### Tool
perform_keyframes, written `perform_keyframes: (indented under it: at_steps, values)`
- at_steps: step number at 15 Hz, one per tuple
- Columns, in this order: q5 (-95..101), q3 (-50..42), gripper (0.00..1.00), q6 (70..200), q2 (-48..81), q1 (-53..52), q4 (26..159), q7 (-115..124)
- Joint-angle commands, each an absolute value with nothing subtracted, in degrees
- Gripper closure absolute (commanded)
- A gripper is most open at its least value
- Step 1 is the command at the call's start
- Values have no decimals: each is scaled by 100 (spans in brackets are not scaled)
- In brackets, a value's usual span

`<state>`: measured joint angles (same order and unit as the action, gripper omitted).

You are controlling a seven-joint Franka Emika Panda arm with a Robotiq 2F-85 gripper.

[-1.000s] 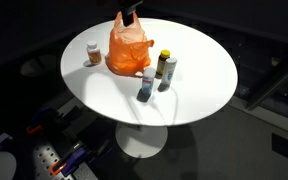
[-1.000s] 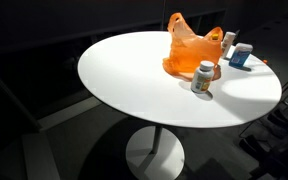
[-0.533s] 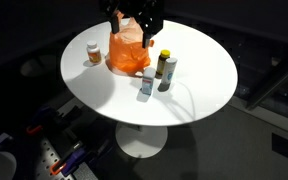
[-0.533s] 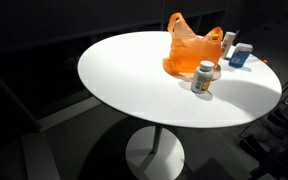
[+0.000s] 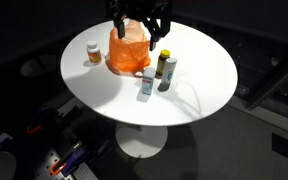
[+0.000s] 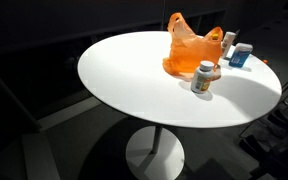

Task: Put the white bottle inside the plastic bag

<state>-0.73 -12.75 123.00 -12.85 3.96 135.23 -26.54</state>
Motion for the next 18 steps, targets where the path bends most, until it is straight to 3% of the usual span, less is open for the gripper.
perform_keyframes:
  at_steps: [1,18]
  values:
    - [-242,-1211,0,12631,-980,419,13499,-2647]
    - [-373,-721,0,14477,843,670,13308,-3017]
